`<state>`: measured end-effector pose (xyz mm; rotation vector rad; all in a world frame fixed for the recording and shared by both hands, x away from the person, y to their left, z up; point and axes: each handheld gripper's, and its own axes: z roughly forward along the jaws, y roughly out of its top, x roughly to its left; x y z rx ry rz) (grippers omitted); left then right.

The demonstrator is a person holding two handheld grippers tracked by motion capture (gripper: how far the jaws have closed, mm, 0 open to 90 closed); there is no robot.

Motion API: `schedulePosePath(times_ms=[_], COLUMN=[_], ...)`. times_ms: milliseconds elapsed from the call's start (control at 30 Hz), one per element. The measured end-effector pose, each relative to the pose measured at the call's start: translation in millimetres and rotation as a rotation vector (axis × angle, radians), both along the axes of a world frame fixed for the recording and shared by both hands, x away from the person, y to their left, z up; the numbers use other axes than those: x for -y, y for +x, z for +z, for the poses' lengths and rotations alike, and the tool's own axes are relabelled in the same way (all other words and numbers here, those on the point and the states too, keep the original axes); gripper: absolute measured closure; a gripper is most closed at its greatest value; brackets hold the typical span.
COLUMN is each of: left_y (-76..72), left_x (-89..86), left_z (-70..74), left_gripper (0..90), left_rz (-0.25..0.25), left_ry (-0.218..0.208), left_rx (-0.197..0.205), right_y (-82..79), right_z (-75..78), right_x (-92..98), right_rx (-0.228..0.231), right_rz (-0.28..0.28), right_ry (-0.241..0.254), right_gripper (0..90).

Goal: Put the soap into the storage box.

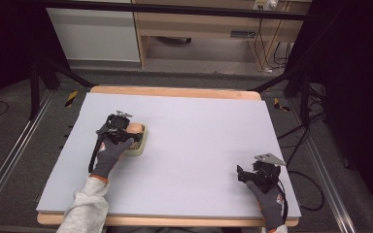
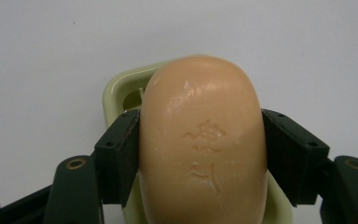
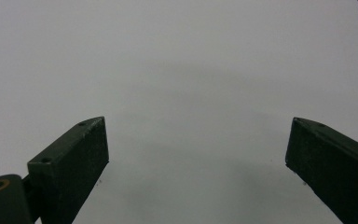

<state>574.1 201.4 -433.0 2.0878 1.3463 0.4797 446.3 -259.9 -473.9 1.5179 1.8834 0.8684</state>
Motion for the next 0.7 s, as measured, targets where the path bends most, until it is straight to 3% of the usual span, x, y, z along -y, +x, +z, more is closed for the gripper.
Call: schedulePosePath(times_ms=[700], left_y=[3.2], left_x=[0.8], left_z=[-8.3], left_gripper=[31.5], left_rz=[0.009], left_ry=[0.003], left_rx=[-0.022], right_y=[0.0], right_z=[-0.1], right_x=[-0.2], right_rx=[-0.001], right_rz=[-0.002], right_ry=[0.002], right_gripper=[6.1])
